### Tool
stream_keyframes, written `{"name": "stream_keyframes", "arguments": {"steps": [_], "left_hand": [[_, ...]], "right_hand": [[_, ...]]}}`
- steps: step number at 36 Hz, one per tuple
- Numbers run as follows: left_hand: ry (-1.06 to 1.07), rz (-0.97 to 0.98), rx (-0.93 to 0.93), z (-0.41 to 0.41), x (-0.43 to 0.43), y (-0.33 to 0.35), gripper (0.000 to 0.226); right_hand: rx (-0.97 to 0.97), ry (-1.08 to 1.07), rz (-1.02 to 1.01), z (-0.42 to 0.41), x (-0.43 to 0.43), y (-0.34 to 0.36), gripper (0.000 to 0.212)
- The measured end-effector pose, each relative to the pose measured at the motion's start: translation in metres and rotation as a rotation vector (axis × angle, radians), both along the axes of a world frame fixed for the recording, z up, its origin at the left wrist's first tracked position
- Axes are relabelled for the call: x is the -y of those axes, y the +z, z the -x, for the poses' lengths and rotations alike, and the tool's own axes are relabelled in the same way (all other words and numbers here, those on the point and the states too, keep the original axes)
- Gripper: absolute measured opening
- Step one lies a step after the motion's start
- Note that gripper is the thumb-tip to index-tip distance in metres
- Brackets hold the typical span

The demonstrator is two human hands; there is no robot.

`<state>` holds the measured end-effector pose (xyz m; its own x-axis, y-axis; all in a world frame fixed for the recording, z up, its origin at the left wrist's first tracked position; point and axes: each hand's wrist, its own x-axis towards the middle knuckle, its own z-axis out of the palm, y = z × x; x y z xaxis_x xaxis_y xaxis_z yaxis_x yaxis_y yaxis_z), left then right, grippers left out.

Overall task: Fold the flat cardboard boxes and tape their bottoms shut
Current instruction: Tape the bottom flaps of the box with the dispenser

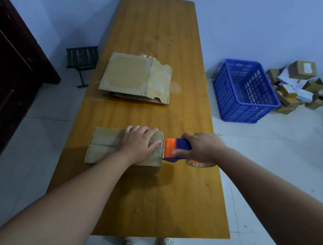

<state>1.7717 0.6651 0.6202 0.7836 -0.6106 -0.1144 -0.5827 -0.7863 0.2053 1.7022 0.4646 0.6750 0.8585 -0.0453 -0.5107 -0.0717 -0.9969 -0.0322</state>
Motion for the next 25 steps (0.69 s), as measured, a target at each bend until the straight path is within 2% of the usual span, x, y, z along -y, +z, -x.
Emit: {"name": "stream_keyframes", "arguments": {"steps": [3,11,17,25], "left_hand": [[-0.003,0.003,0.01,0.0,0.0,-0.001,0.053],[-0.011,0.011,0.022,-0.001,-0.001,-0.002,0.054],[-0.016,0.022,0.032,-0.001,-0.001,-0.003,0.052],[-0.027,0.078,0.028,-0.002,-0.004,-0.004,0.051]], "right_hand": [[-0.035,-0.018,-0.015,-0.012,-0.005,0.004,0.065],[-0.368,-0.081,-0.052,-0.047,-0.016,0.017,0.063],[-0.557,-0.156,-0.11,-0.064,-0.019,0.023,0.046],[-0.674,-0.172,-0.108,-0.071,-0.027,0.04,0.036]]}}
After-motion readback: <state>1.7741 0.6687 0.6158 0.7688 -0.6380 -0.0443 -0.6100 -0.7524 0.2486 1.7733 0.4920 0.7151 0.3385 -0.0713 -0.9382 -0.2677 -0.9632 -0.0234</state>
